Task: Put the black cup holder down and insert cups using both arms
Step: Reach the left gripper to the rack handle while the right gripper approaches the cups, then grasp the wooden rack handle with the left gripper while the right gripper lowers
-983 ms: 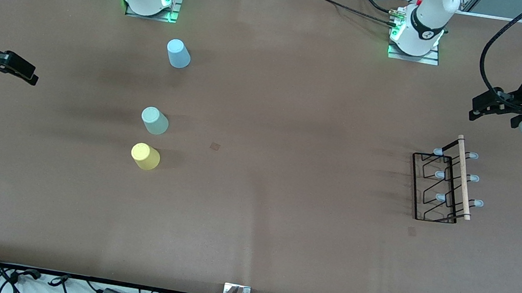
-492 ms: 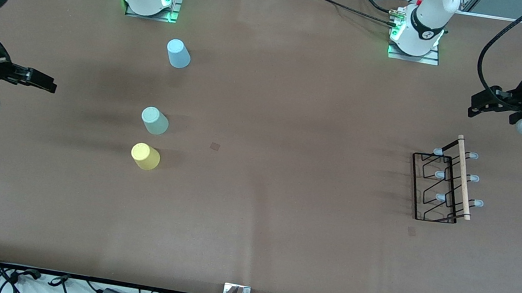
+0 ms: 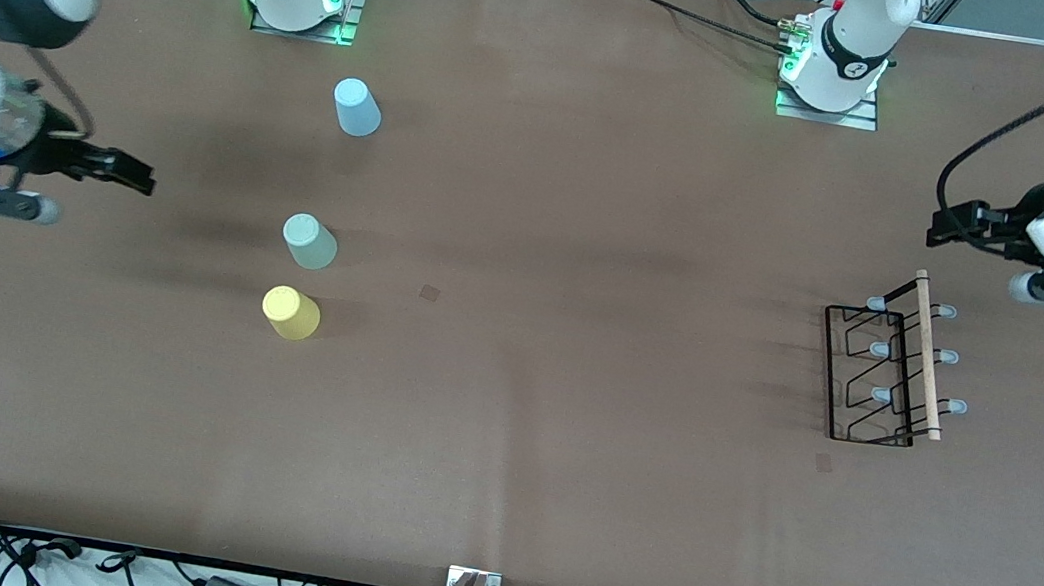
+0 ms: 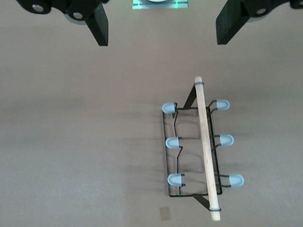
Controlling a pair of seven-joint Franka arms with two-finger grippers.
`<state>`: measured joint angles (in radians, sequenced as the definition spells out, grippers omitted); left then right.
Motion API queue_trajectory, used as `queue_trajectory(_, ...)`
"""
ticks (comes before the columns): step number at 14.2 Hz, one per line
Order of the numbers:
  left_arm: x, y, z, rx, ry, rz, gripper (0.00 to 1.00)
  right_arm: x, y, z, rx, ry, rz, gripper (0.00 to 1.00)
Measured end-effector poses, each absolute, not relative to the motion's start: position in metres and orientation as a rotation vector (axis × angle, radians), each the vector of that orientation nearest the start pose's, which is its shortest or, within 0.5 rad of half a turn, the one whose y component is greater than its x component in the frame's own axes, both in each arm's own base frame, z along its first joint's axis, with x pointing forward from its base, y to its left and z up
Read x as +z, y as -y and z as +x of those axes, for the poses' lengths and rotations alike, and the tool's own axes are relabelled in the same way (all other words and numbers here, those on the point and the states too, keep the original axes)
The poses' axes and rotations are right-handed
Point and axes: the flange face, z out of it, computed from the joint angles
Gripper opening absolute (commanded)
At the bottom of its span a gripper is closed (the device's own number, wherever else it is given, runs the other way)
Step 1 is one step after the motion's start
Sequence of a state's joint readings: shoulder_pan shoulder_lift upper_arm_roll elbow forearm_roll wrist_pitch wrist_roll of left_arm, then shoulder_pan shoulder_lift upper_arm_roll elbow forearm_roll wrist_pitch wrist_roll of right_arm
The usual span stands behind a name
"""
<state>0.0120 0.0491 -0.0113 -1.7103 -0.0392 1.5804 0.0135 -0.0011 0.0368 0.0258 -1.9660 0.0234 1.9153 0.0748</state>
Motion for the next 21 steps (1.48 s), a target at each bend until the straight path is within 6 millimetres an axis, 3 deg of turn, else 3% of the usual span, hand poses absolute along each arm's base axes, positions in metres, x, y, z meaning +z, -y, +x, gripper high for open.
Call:
queue_trajectory(3,0.505,-0.021,0.581,0.163,-0.02,-3.109,1.0,0.428,-0.027,0.521,0.112,-0.065,-3.124,1.0)
queue_trajectory(6,0.46,-0.036,0.588,0.036,-0.032,-3.08,1.0,0.427,-0.025,0.516,0.099,-0.071,-3.124,1.0)
queue_trajectory(9,0.413,-0.047,0.58,-0.01,-0.043,-3.081,1.0,0.424,-0.025,0.516,0.091,-0.074,-3.124,1.0)
queue_trajectory(11,0.39,-0.048,0.574,-0.046,-0.047,-3.082,0.94,0.417,-0.025,0.518,0.102,-0.075,-3.124,1.0)
queue_trajectory(14,0.365,-0.052,0.571,-0.087,-0.043,-3.082,0.77,0.411,-0.025,0.518,0.119,-0.104,-3.124,1.0)
queue_trajectory(16,0.354,-0.056,0.573,-0.087,-0.035,-3.083,0.74,0.411,-0.027,0.518,0.124,-0.16,-3.123,1.0)
queue_trajectory(18,0.347,-0.057,0.578,-0.135,-0.037,-3.081,0.71,0.405,-0.041,0.517,0.141,-0.216,-3.123,1.0)
queue_trajectory(21,0.338,-0.056,0.584,-0.184,-0.041,-3.078,0.55,0.386,-0.097,0.515,0.159,-0.377,-3.122,1.0)
